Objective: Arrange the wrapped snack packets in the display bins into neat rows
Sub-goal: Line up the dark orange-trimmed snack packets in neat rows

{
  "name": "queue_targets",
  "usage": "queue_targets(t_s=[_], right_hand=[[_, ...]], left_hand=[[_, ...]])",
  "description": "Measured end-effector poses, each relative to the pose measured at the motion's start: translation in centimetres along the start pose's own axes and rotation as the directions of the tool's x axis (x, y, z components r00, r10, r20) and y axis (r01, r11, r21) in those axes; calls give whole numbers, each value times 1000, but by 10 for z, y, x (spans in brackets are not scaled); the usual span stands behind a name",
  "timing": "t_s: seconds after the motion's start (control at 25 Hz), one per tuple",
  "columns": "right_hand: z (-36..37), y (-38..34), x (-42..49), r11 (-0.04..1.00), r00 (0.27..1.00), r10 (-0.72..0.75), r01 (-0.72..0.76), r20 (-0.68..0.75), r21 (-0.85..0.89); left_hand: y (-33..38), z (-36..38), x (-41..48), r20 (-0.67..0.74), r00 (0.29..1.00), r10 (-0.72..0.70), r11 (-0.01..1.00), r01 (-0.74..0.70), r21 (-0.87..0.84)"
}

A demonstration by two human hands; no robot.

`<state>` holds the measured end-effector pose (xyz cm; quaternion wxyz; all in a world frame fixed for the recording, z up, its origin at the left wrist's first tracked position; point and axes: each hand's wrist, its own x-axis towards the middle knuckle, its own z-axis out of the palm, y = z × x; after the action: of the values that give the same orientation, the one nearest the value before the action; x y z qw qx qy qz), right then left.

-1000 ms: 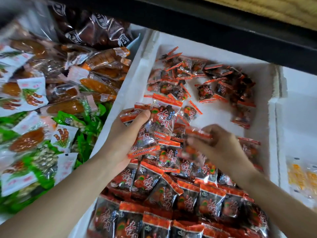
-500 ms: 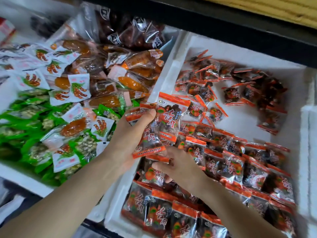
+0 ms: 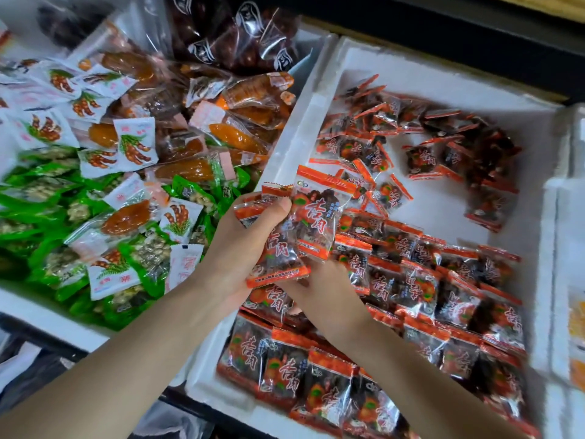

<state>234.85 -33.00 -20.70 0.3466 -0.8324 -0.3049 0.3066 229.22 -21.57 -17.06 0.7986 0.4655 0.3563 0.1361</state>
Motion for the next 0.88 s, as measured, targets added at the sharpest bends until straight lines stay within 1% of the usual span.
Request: queue_targets(t_s=[0.04,0.08,0.12,0.16,0.2,0.24,0.28,0.36,0.4,0.48,0.6,0.64,0.72,0.76,0.8,0.88], right_hand=[[-4,2,-4,1000,1000,25,-25,-10,15],[-11,1,-11,995,997,68,-66,-26,72],[-19,1,-18,974,992,119,-107,-51,199],[-30,-1,-26,912,983,166,-121,-81,392],[-41,-4,-32,804,974,202,-107,-100,585],[-53,-10,-38,722,972,211,-80,-108,687],[-61,-14,-43,711,976,189,-63,-104,700],[-67,-22,-49,802,992,111,-54,-60,595],[-69,-22,-49,835,994,98,-53,-53,548],[-71,-15,-46,854,989,126,-67,-79,516],[-75,6,-39,875,969,210,-127,-130,467],[-73,12,-38,908,966,221,-154,-135,389],[-56,23,-34,979,977,176,-161,-119,127],[-45,28,-33,989,983,148,-148,-108,13],[-35,30,-30,989,987,129,-135,-97,-59],[-25,33,-25,987,987,119,-129,-110,-93]], left_hand=[[-1,2,-1,6,1000,-5,1000,5,11],[-2,3,-2,16,1000,-10,1000,10,23],[-3,3,-3,28,1000,-13,999,12,35],[-4,3,-5,41,999,-13,999,11,45],[-5,2,-6,54,999,-8,998,5,60],[-8,1,-8,65,998,-6,996,0,85],[-12,1,-10,73,997,-10,992,0,129],[-18,2,-17,105,994,-30,975,6,221],[-21,2,-21,121,992,-47,973,18,230],[-25,-2,-23,115,990,-77,976,51,213],[-19,-16,-22,32,996,-87,981,80,175],[-15,-21,-20,2,997,-80,983,79,164],[-8,-28,-19,-42,998,-56,987,62,148],[-6,-30,-18,-59,997,-44,988,52,145],[-4,-31,-18,-74,997,-37,989,47,139],[-4,-32,-17,-87,996,-36,989,48,139]])
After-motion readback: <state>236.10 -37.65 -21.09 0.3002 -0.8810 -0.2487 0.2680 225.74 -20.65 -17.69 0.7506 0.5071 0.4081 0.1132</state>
